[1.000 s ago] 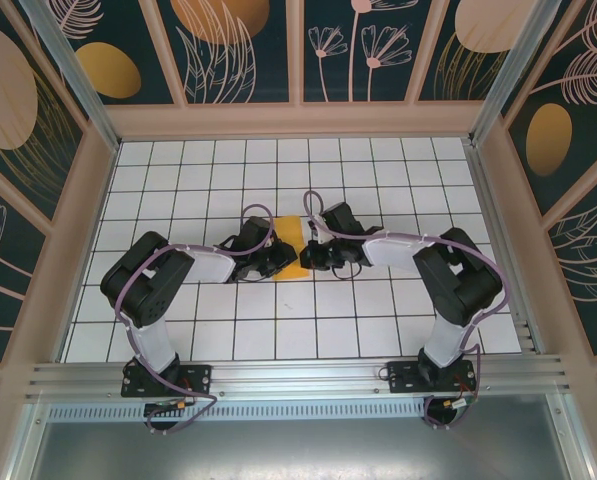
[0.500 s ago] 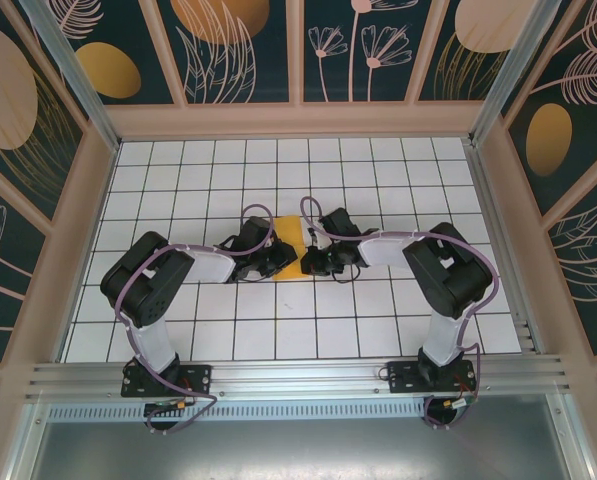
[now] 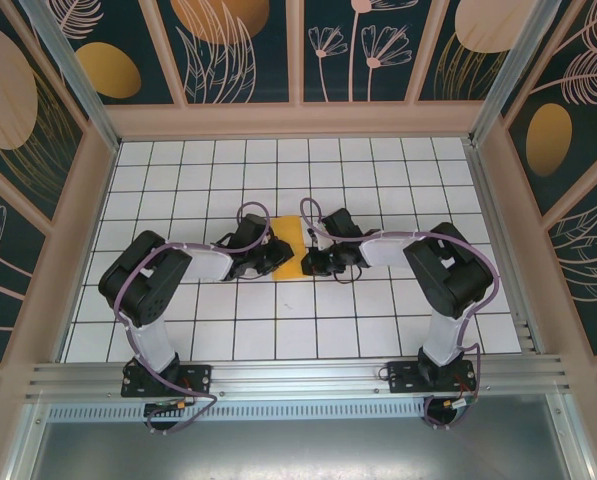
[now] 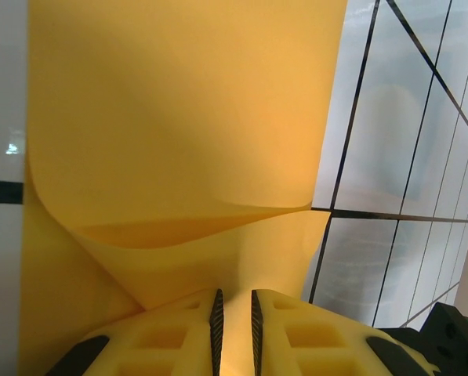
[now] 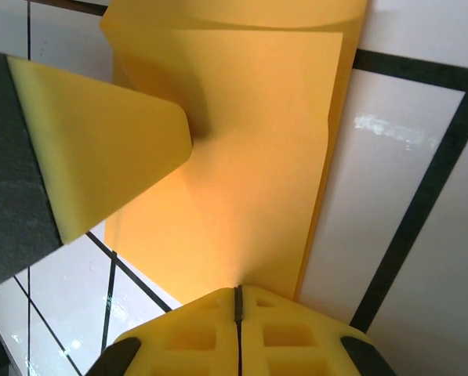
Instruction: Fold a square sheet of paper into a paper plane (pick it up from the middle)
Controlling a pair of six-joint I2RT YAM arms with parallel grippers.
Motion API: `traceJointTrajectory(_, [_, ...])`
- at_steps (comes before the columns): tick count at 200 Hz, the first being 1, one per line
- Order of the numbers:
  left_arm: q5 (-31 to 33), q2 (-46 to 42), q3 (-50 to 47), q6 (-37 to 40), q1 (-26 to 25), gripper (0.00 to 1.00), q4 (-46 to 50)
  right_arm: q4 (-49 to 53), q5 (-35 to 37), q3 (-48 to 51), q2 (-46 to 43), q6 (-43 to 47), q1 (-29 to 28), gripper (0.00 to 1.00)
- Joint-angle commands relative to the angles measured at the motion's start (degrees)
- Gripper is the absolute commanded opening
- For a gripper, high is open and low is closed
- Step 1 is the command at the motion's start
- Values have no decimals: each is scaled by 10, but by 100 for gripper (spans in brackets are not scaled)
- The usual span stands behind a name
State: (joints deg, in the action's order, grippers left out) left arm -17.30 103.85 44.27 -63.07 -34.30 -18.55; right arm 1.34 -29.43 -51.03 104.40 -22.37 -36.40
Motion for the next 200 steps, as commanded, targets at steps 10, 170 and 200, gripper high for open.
traceJointTrajectory(10, [68, 4, 9, 36, 28, 22, 57, 113, 34, 33, 6, 18, 7, 9])
traceJointTrajectory(170, [139, -61, 100, 133, 66, 23, 168, 105, 37, 22, 3, -1, 6, 9])
traceJointTrajectory(200, [72, -111, 58, 110, 52, 23, 104, 97, 32, 19, -3, -6, 7, 9])
